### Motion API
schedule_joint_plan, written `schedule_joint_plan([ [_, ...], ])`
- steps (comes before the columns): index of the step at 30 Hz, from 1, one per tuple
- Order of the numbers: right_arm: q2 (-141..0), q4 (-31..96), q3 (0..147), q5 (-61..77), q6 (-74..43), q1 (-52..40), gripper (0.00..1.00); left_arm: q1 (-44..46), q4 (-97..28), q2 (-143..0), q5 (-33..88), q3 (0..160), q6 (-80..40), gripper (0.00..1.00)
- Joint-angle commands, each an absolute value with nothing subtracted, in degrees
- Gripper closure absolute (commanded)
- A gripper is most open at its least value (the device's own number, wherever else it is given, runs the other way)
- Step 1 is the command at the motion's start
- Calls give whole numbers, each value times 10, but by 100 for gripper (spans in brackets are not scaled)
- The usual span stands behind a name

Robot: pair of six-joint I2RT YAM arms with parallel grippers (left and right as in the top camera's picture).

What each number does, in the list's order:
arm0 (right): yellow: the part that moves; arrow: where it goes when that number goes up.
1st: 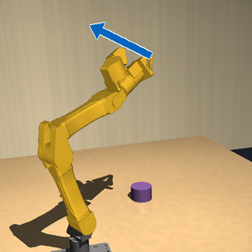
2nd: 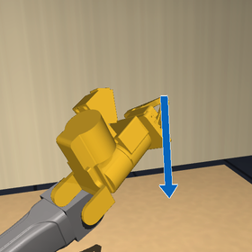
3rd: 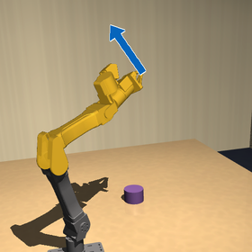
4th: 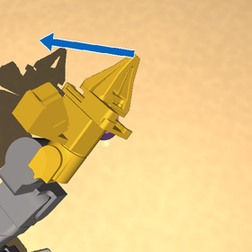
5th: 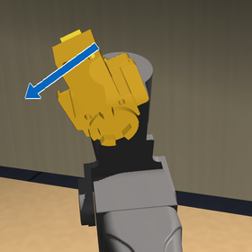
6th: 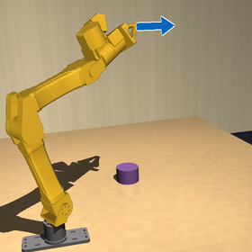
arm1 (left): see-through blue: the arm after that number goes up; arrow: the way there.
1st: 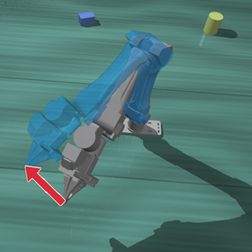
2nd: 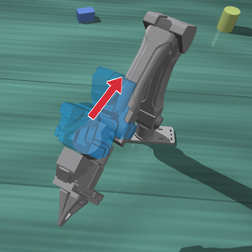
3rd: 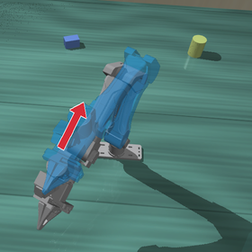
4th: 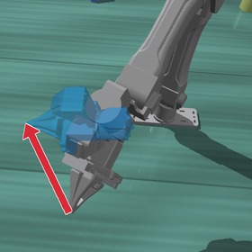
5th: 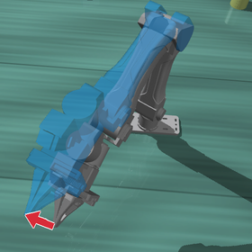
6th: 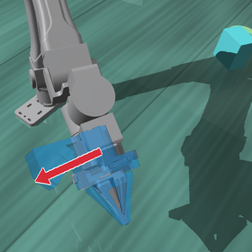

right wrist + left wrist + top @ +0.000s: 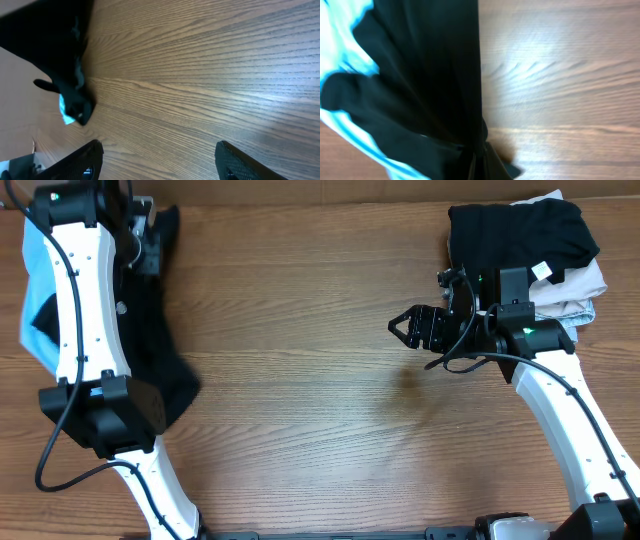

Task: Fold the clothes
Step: 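Grasp the black shirt with the left gripper and drop it mid-table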

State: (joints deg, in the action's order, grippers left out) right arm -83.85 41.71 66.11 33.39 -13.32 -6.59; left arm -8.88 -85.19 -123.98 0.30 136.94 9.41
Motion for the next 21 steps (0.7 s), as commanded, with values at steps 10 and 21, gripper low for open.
schedule_joint_plan([
  [10, -837, 426, 676, 331, -137, -68, 25, -78, -898, -1227, 127, 1588, 90, 96],
  [21, -837, 423, 676, 331, -138, -68, 25, -12, -804, -1224, 371, 1645, 90, 96],
])
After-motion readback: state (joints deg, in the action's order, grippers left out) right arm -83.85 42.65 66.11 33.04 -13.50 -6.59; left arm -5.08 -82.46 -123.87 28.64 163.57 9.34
